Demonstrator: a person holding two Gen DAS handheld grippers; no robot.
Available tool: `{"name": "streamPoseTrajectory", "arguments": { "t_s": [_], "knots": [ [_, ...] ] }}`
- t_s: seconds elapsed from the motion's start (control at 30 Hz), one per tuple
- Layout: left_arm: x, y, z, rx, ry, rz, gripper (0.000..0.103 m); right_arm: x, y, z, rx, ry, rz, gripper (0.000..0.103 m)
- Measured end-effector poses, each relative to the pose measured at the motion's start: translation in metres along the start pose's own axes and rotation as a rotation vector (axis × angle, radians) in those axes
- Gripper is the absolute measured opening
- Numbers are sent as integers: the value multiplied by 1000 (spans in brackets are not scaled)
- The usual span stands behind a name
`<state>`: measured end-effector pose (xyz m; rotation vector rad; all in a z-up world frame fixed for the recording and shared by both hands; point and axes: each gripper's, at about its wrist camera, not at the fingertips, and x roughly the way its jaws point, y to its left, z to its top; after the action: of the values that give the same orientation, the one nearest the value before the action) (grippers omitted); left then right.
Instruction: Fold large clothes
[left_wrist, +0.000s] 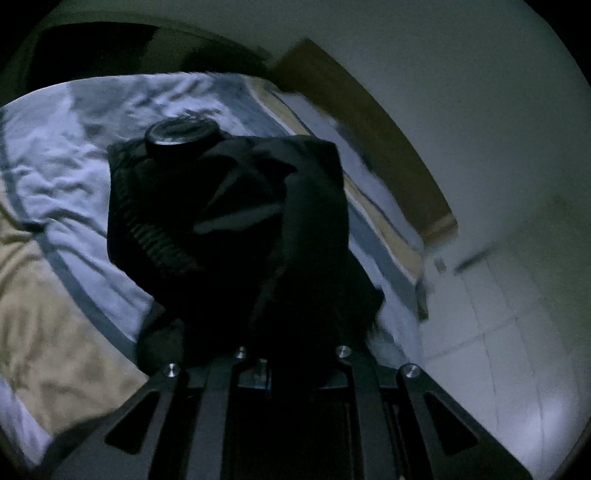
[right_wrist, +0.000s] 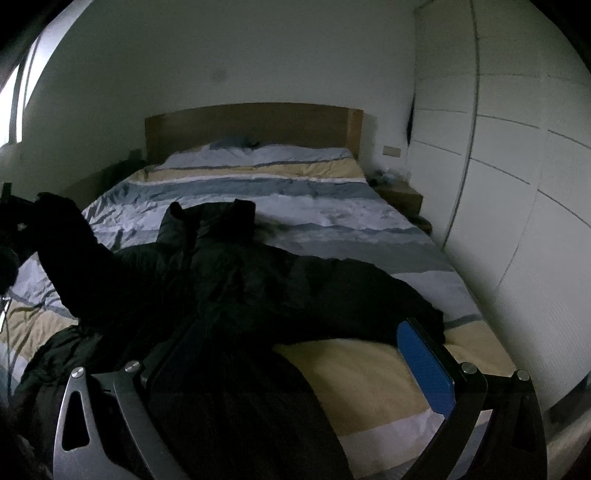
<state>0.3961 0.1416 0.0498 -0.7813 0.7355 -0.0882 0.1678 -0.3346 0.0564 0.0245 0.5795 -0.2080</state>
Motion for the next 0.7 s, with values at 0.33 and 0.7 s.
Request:
{"name": "streamPoseTrajectory", "arguments": {
  "t_s": [0.33,0.7],
  "knots": [
    [80,-61,-123,165,219,61,12,3,-38,-16,63,25,-14,103],
    [129,-77,-195,261,372,133,29,2,-55,-39,102,71,-23,103]
  ]
}}
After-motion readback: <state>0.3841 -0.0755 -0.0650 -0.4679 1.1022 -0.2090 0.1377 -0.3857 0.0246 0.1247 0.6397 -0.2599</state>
